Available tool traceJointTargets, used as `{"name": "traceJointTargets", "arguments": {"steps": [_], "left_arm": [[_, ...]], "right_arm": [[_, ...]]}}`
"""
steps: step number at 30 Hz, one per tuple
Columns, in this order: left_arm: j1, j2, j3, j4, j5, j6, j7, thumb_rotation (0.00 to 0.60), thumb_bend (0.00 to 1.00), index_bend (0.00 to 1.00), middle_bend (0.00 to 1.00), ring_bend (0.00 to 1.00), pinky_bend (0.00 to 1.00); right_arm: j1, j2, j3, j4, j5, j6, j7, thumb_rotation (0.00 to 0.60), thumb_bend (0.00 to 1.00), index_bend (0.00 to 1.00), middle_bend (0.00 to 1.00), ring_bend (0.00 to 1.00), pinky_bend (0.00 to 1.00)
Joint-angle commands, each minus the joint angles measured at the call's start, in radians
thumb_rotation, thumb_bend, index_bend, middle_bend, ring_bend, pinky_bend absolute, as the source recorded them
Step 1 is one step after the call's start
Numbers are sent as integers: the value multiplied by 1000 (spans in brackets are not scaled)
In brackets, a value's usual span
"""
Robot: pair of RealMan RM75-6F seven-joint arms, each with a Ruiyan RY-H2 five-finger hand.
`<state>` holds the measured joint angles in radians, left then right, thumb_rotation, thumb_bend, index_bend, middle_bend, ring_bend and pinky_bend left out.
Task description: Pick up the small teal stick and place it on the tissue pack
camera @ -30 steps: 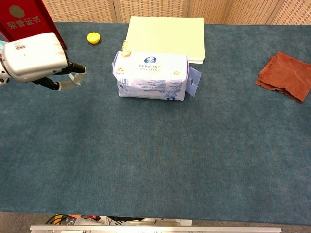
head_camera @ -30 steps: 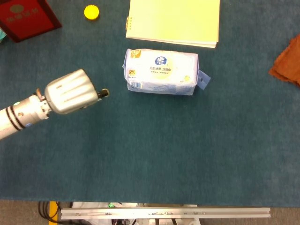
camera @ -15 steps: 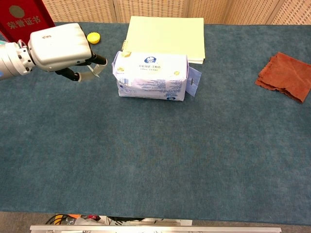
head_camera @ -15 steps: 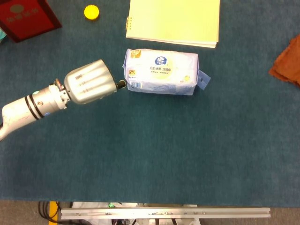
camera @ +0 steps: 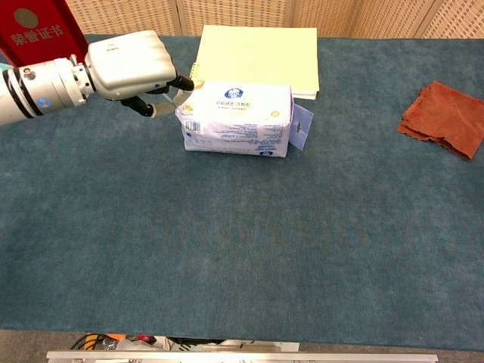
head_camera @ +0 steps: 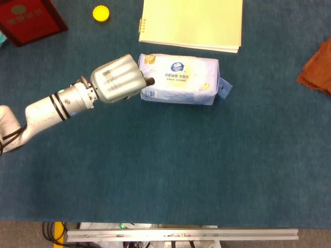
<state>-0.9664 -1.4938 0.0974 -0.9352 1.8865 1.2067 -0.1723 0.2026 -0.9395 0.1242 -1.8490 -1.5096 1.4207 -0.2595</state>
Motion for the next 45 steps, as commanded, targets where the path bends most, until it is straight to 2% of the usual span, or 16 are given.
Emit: {"name": "traceJointTargets", "arguments": {"steps": [1,10,27,35,45], "left_arm": [[-16,-12,-6,4,-4,-19,3,600,443,530,1000,1000,960],[-60,-62,-5,26,-3,-83,29,600,442,525,1000,1000,959],[-102,-129,-9,76,-23,-124,49,600,442,490,1000,993,946],[-96,-122,-12,72,-47,-122,48,600,441,378,1000,987,937],[-64,-84,-17,21,-84,-110,75,600,441,343,1000,982,934]], "right_arm": [[2,-2,1,5,3,-3,5,600,317,140,335,297,429],[6,-7,2,23,12,-10,24,600,317,140,335,297,429],[-3,-1,1,35,15,6,44,600,317,140,335,298,429],[-4,-1,0,37,16,8,48,600,317,140,336,303,429],[-4,0,3,31,8,16,46,600,317,140,338,304,429]]}}
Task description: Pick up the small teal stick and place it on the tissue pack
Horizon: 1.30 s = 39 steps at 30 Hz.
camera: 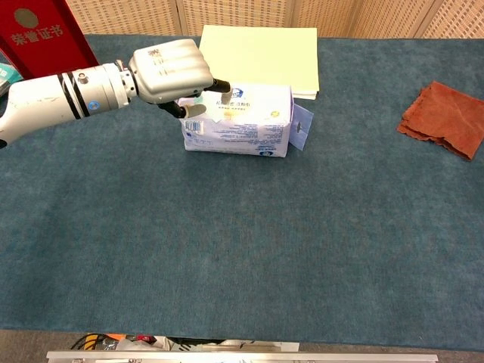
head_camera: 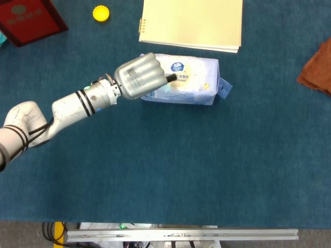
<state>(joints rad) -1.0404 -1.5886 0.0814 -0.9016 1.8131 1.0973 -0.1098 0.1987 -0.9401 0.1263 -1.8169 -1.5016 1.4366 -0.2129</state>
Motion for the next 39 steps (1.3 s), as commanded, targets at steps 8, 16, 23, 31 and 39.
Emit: {"name": "traceJointTargets", "arguments": {"steps": [8,16,23,31,39], "left_arm": [[34,62,-12,-87,-67,-55,69,600,441,351,1000,982,932],[38,80,-12,-128,-85,-95,103,600,441,347,1000,981,929],[39,85,-23,-145,-110,-132,130,600,442,335,1000,979,927],[45,94,-35,-162,-144,-169,146,600,441,331,1000,980,926],[54,109,-42,-187,-153,-168,150,600,441,330,1000,980,926]], "right_arm": [[0,-3,0,-2,-3,3,-3,600,317,140,338,305,429],[-7,0,1,-3,-5,17,2,600,317,140,338,305,429],[-11,3,0,-2,-5,21,5,600,317,140,338,307,429],[-11,1,0,-1,-8,21,5,600,317,140,344,308,429],[-14,3,0,-6,-11,27,1,600,317,140,344,308,429]]}}
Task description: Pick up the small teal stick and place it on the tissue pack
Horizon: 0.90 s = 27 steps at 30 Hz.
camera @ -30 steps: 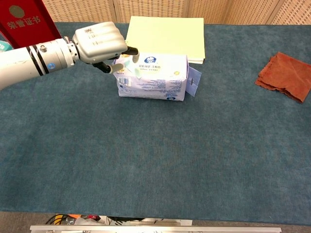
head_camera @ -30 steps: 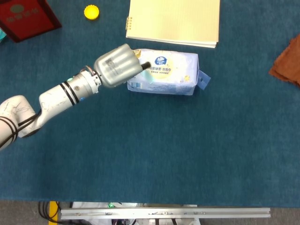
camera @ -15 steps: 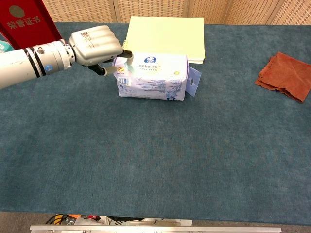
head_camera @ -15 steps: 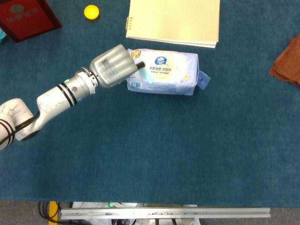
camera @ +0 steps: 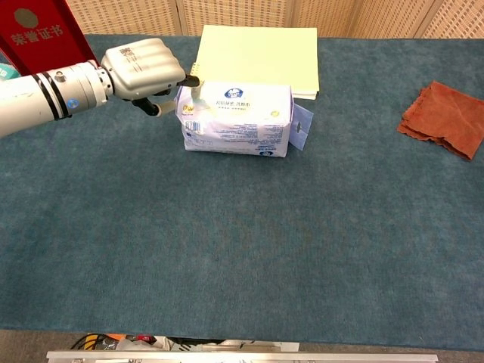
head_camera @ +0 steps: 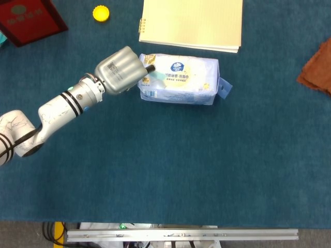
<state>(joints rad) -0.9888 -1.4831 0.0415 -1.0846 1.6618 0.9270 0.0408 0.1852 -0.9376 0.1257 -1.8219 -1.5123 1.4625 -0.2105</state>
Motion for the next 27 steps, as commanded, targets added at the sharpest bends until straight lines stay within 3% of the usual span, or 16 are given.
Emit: {"name": "traceJointTargets", "arguments": {"steps": [1,27], "left_arm": [[3,5,-3,-7,-2,3,-1,600,441,330,1000,980,926],[10,-1,-35,-43,-33,-14,20,600,441,326,1000,977,926]], "right_arm": [[0,1,0,-1,-1,1,-2,600,317,140,344,309,429],[-14,12,-1,-13,-4,17,-5,600,317,140,344,314,429]]}}
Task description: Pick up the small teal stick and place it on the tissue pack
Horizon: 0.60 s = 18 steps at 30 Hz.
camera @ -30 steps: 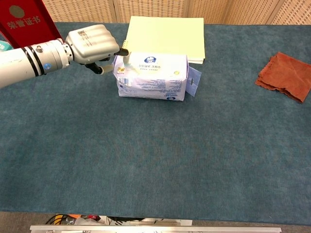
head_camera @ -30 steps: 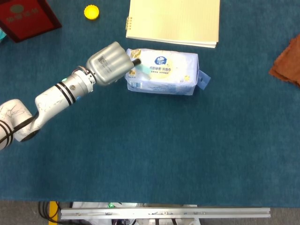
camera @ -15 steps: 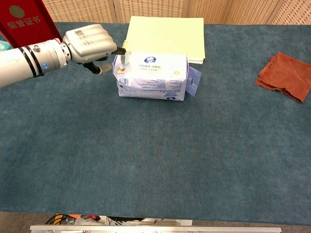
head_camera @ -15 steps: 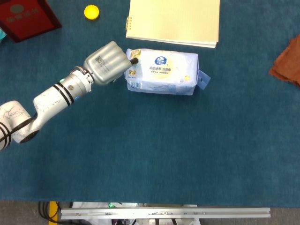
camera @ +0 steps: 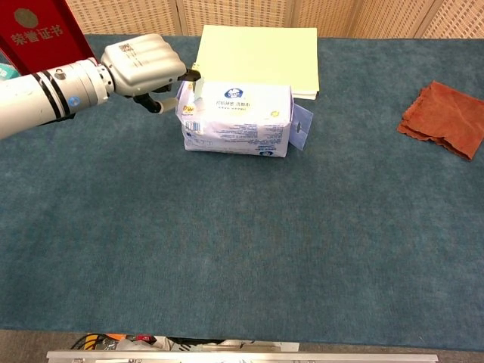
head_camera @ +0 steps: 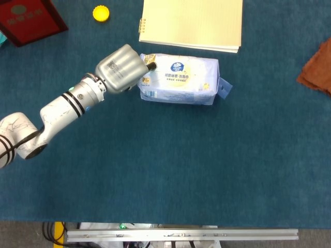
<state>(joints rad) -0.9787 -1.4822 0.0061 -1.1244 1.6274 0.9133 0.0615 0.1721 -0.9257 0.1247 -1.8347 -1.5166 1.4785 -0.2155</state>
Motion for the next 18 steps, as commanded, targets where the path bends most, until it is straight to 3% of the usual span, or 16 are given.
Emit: {"name": "traceJointTargets", "arguments": {"steps": [1,18], "left_arm": [[0,-2,1,-6,3,0,1,600,441,326,1000,977,926],[2,-11,-5,-16,-5,-13,37,600,441,327,1000,976,926]], "right_arm": [[-1,1,0,0,0,1,0,600,317,140,344,314,429],[-7,6,1,5,-1,8,10,600,317,140,344,318,429]]}}
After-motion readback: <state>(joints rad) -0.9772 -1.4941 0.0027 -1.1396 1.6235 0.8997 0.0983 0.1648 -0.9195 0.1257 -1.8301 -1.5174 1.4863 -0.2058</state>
